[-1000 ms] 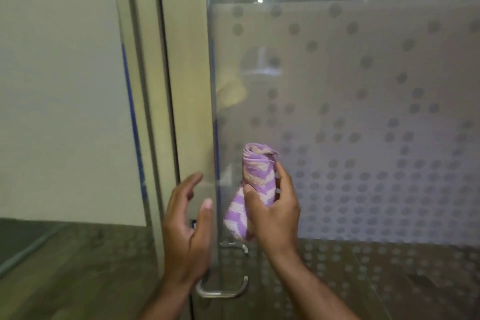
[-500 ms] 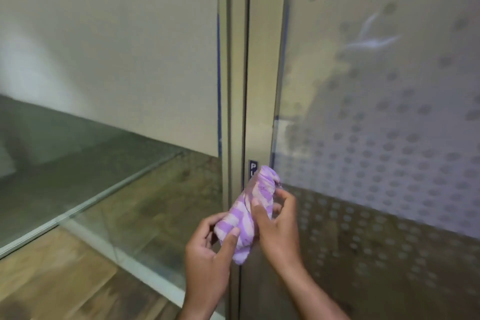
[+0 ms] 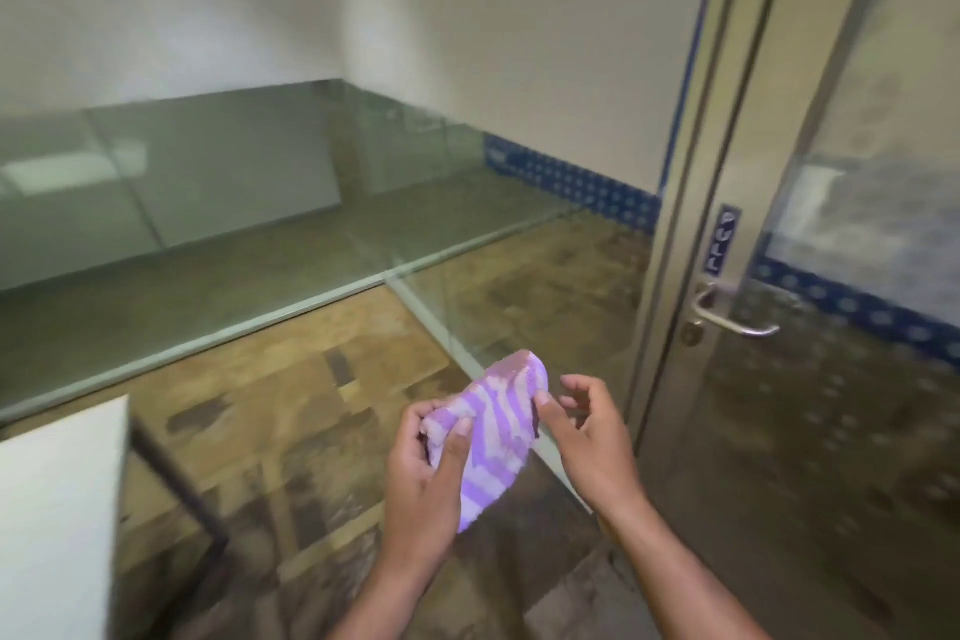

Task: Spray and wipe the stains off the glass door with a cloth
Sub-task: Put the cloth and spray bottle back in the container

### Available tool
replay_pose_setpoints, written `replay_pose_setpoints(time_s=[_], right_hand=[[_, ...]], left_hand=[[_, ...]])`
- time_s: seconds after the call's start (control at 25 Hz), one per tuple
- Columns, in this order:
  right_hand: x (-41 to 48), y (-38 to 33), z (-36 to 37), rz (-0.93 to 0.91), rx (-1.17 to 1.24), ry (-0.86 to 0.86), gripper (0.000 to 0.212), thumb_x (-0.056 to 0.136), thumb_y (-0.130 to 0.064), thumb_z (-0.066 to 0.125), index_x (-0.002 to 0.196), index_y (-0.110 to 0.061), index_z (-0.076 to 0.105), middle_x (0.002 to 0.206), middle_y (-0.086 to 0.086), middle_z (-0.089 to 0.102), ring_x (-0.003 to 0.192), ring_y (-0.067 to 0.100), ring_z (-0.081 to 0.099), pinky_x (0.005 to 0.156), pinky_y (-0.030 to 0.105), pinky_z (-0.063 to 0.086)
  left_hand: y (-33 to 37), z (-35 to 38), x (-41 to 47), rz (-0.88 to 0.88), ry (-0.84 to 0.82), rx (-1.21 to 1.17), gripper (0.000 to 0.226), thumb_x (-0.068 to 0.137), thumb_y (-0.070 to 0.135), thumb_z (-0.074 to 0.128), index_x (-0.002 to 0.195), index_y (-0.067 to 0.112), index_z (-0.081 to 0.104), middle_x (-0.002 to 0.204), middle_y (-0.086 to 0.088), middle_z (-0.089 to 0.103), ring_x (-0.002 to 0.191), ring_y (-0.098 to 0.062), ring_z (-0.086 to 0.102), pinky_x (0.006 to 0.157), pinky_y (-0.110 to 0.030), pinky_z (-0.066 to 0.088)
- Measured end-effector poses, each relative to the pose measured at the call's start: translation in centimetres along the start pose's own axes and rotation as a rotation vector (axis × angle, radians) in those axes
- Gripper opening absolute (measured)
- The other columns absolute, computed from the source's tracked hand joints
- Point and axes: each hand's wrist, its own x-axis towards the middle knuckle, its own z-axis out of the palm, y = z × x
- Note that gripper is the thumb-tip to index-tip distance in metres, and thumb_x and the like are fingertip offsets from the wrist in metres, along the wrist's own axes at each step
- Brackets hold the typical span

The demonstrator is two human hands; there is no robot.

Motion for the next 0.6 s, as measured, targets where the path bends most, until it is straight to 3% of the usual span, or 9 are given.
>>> replay_pose_setpoints(time_s=[0.16, 0.28, 0.36, 0.52, 0.6], right_hand=[[-4.0, -0.1, 6.3, -0.009, 0.034, -0.237, 0.033, 0.096, -0.033, 0.077, 0.123, -0.018, 0.064, 0.114, -0.006, 0.071, 0.085, -0.006, 0.066, 0.076, 0.011, 0.048], [-7.3, -1.0, 11.4, 0.004, 0.106, -0.401, 0.026, 0.097, -0.033, 0.076, 0.115, -0.017, 0.068, 0.109, -0.003, 0.076, 0.092, 0.012, 0.071, 0.078, 0.025, 0.054], [-9.3, -1.4, 14.8, 0.014, 0.135, -0.482, 0.014, 0.097, -0.029, 0.077, 0.100, -0.017, 0.071, 0.094, 0.000, 0.078, 0.079, 0.012, 0.069, 0.072, 0.028, 0.054], [-14.0, -2.5, 22.3, 0.040, 0.173, -0.657, 0.023, 0.098, -0.019, 0.077, 0.085, -0.004, 0.066, 0.075, 0.001, 0.070, 0.066, 0.010, 0.063, 0.062, 0.024, 0.053], [-16.9, -3.0, 26.1, 0.096, 0.209, -0.737, 0.026, 0.098, -0.015, 0.076, 0.081, -0.003, 0.061, 0.073, 0.005, 0.065, 0.063, 0.010, 0.058, 0.056, 0.021, 0.047]], left_hand=[[0.3, -7.9, -3.9, -0.156, 0.102, 0.012, 0.024, 0.102, 0.046, 0.069, 0.106, 0.024, 0.059, 0.080, -0.011, 0.068, 0.059, -0.031, 0.064, 0.051, -0.044, 0.055], [0.8, -13.7, -6.5, -0.234, 0.192, -0.057, 0.021, 0.107, 0.035, 0.064, 0.110, 0.016, 0.056, 0.082, -0.028, 0.066, 0.046, -0.036, 0.059, 0.043, -0.040, 0.051], [1.6, -17.2, -8.1, -0.245, 0.248, -0.106, 0.027, 0.104, 0.037, 0.064, 0.111, 0.013, 0.054, 0.078, -0.022, 0.066, 0.042, -0.035, 0.056, 0.043, -0.040, 0.049], [1.2, -25.9, -11.1, -0.289, 0.350, -0.160, 0.042, 0.098, 0.050, 0.073, 0.112, 0.014, 0.057, 0.086, -0.021, 0.067, 0.049, -0.037, 0.058, 0.048, -0.040, 0.051], [1.0, -30.8, -12.7, -0.292, 0.402, -0.145, 0.048, 0.092, 0.060, 0.076, 0.113, 0.019, 0.062, 0.100, -0.023, 0.070, 0.068, -0.043, 0.067, 0.056, -0.041, 0.054]])
